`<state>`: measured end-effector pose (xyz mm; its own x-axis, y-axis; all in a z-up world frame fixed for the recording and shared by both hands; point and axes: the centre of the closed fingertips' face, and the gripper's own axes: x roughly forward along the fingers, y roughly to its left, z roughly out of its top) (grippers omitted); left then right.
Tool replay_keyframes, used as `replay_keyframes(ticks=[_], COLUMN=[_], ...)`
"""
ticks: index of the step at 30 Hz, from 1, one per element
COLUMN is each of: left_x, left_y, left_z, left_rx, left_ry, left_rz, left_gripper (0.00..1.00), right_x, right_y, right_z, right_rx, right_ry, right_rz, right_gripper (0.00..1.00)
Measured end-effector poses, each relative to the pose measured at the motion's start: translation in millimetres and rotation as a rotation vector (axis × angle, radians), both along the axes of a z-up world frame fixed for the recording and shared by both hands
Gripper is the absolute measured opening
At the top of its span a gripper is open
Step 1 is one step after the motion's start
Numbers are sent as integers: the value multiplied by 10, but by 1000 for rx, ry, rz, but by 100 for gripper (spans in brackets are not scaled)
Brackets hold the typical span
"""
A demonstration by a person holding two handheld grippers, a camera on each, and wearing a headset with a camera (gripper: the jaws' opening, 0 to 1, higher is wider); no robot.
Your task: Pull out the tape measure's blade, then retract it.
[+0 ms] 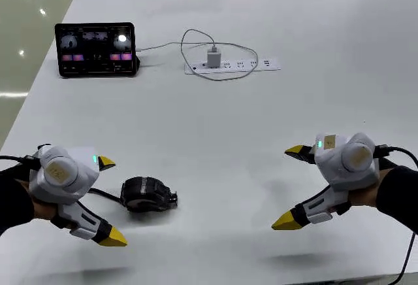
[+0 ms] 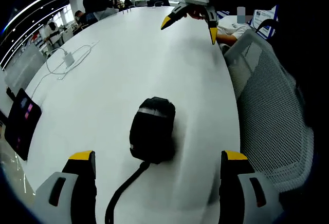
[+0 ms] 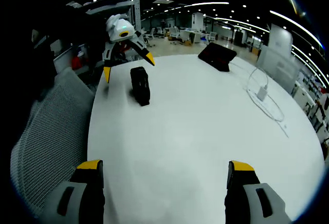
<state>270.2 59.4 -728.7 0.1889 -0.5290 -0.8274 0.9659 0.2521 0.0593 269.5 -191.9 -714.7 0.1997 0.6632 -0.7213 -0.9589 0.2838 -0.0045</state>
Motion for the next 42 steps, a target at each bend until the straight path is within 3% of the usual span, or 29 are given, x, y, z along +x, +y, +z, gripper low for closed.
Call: replay_keyframes(ticks=[2,3,5,8,10,14,21,23,25,27,33,35,36,37,39,42], left_x=[31,56,87,100,117,126,93,108,111,163,139,130,164,209,173,192], left_y=[-30,-55,-86,-125,-125,-146,-226,-236,-250,-225,-245,-265,-247,-231,-251,-250], left_z=[5,16,32,36,9,-40,-79,-85,-101,-122,-134,-136,-145,-161,-192,-210], left_rx=[-2,-5,0,8,32,45,38,31,19,39,30,39,59,93,103,112], left_ry=[-17,-27,-34,-49,-69,-76,-58,-56,-25,-44,-3,-16,-40,-93,-84,-66], left_rz=[-15,-24,-35,-65,-87,-101,-123,-133,-132,-135,-132,-156,-165,-196,-198,-150], left_gripper=[98,95,84,71,71,71,69,65,61,57,46,37,35,33,32,32], right_x=[19,48,41,83,117,144,153,171,187,187,121,107,105,106,110,126], right_y=[36,74,181,292,373,537,811,906,1008,1112,1348,1410,1432,1461,1492,1571], right_z=[-37,-50,-33,-30,-35,-35,-89,-100,-116,-140,-212,-218,-223,-228,-230,-265], right_rx=[-20,-33,-26,-22,-17,2,18,32,44,51,41,34,31,28,18,13], right_ry=[0,-29,-43,-44,-51,-57,-60,-47,-41,-37,-28,-29,-30,-31,-35,-30], right_rz=[19,61,106,108,118,129,160,154,150,156,205,219,225,234,248,250], right_gripper=[99,99,99,99,99,99,99,99,99,99,99,99,99,97,85,87])
